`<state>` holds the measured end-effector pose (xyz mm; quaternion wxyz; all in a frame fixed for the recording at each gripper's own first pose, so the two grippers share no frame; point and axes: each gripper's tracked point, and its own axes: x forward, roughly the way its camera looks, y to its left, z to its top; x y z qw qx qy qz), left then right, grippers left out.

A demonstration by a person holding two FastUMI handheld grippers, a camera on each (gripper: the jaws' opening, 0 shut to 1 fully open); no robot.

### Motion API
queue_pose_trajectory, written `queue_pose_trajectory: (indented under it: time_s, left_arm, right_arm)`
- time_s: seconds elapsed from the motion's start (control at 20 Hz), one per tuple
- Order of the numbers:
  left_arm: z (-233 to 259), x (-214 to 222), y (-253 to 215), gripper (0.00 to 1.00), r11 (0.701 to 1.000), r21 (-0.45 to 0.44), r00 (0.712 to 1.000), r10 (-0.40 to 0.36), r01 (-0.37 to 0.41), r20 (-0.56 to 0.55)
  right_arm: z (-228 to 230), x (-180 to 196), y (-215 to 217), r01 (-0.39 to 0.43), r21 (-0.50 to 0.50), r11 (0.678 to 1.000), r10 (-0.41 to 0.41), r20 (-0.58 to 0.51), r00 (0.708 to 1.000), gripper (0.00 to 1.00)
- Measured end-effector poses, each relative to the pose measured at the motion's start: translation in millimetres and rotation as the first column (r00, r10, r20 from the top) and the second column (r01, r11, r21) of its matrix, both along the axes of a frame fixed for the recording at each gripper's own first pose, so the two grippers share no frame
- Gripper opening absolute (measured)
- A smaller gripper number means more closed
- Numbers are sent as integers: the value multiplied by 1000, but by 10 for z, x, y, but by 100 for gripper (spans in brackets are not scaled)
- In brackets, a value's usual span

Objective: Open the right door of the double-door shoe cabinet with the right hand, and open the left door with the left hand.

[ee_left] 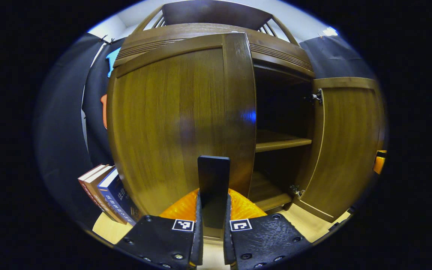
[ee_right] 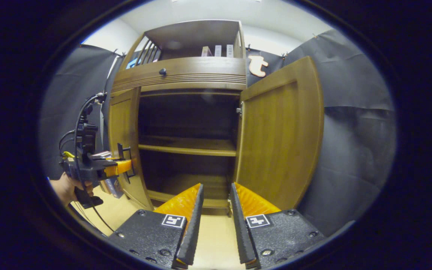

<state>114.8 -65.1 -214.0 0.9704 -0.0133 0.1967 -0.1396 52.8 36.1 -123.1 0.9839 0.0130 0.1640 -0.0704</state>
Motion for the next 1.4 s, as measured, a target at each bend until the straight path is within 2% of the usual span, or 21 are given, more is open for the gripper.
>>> queue_pose_trajectory:
  time_s: [0.45, 0.7, 1.0, 1.1, 1.4]
  left_arm:
    - [71, -367, 349, 20, 999, 8, 999, 42, -42, -9]
    - [105, -551, 606, 20, 993, 54, 995, 103, -104, 19]
    - [127, -744, 945, 19, 981, 64, 984, 180, -181, 20]
    - [130, -798, 1067, 19, 976, 66, 978, 207, -207, 14]
    - [134, -917, 1457, 19, 958, 52, 960, 281, -281, 17]
  right_arm:
    - [-86, 118, 245, -76, 15, 997, 77, -21, 997, 46]
    - [-44, 315, 458, -90, 14, 996, 90, -5, 996, 48]
    - [-65, 397, 528, -90, 25, 996, 90, -3, 996, 46]
    - [-58, 427, 580, -98, 29, 995, 98, -1, 995, 48]
    - [-82, 552, 813, -138, 28, 990, 138, 2, 990, 47]
